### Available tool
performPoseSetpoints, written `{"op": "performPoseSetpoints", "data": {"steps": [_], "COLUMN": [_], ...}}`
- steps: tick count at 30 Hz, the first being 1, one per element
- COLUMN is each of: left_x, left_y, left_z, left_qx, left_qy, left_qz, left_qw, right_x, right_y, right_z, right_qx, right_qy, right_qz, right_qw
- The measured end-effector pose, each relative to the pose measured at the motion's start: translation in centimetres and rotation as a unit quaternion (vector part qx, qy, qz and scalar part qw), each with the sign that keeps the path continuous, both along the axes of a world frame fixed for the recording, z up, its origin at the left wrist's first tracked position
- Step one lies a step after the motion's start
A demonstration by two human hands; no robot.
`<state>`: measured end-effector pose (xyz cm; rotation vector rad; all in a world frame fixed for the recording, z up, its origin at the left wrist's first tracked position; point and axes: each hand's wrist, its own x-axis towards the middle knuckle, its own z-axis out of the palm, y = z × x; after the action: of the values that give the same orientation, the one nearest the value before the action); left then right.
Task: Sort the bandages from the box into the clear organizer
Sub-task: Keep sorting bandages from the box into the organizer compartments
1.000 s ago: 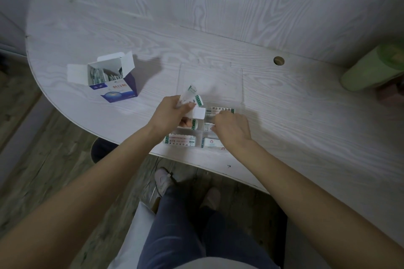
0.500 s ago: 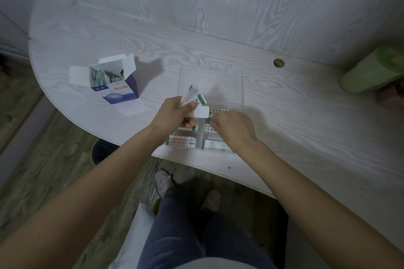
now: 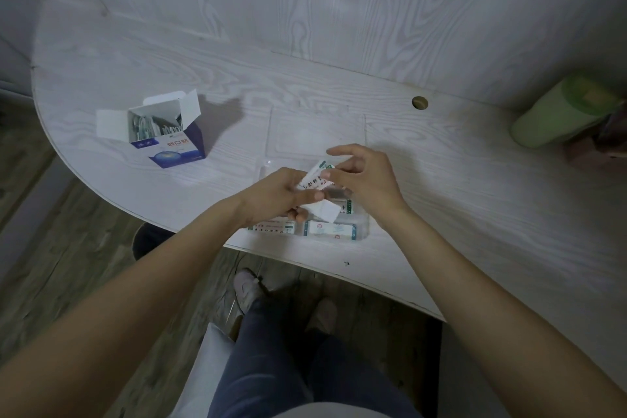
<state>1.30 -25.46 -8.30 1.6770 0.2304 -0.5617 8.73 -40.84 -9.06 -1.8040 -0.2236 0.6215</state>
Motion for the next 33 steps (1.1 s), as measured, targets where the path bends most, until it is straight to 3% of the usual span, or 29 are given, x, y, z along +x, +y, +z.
{"op": "performPoseSetpoints", "data": {"steps": [6,11,17,33], "left_x": [-0.1,-0.5,-0.9,-0.5], "left_y": [0.5,0.3,0.2,-0.1], "left_z": [0.1,0.0,-0.2,-0.5], "left_qx": [0.031,-0.012,-0.005,-0.029], "left_qy": [-0.012,-0.017,-0.043,-0.007], "left_qz": [0.000,0.047,0.078,0.144], "left_qw": [0.999,0.999,0.996,0.989], "right_x": [-0.2,-0.6,-1.0,-1.3], "right_y": [0.2,0.4,0.4,-0.6], "right_z": [0.3,0.0,0.4,0.0], "right_qx": [-0.021,-0.030,0.011,-0.021], "right_qy": [-0.060,-0.064,0.028,0.060], "right_qz": [-0.001,-0.027,-0.036,-0.042], "right_qw": [0.998,0.997,0.999,0.997]}}
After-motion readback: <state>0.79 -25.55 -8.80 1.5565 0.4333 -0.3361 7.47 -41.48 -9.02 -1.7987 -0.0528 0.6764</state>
